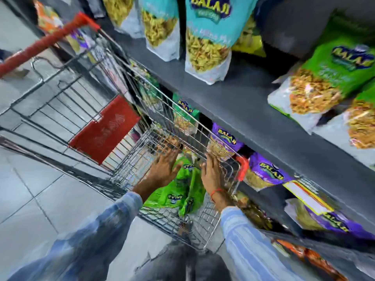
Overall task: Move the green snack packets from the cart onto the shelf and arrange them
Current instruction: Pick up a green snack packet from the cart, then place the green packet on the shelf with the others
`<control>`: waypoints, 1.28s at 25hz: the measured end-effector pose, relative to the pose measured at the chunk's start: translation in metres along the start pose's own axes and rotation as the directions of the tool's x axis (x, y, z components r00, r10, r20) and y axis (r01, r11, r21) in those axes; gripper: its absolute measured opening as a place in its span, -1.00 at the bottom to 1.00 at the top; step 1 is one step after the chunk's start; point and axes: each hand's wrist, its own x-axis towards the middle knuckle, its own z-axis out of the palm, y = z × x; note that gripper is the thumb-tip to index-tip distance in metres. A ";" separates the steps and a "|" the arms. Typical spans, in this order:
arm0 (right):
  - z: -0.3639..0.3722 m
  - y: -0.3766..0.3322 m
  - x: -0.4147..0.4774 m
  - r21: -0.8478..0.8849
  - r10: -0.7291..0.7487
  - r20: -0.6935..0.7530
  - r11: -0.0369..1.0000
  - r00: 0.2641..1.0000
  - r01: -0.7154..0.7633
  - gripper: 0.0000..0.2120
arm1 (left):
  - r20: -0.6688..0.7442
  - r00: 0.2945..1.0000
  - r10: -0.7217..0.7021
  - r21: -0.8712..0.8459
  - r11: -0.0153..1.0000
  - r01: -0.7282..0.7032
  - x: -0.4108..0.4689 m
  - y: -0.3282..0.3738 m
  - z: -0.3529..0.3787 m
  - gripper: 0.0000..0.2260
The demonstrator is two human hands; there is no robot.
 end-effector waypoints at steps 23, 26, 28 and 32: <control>-0.071 -0.009 -0.003 0.568 -0.072 0.278 0.817 0.958 -0.103 -0.45 | -0.288 0.937 0.199 -0.583 0.739 -0.336 -0.018 0.090 -0.160 -0.91; -0.095 -0.020 -0.008 0.611 -0.059 0.079 0.791 0.995 -0.001 -0.46 | -0.357 0.923 0.142 -0.691 0.625 -0.363 -0.013 0.112 -0.183 -0.76; -0.111 -0.027 -0.014 0.548 -0.017 -0.045 0.836 0.999 0.039 -0.38 | -0.367 0.921 0.129 -0.740 0.560 -0.373 -0.009 0.122 -0.188 -0.41; -0.150 -0.040 -0.018 0.454 0.082 -0.300 0.888 0.950 0.067 -0.34 | -0.185 0.956 0.230 -0.780 0.557 -0.285 -0.003 0.126 -0.161 -0.16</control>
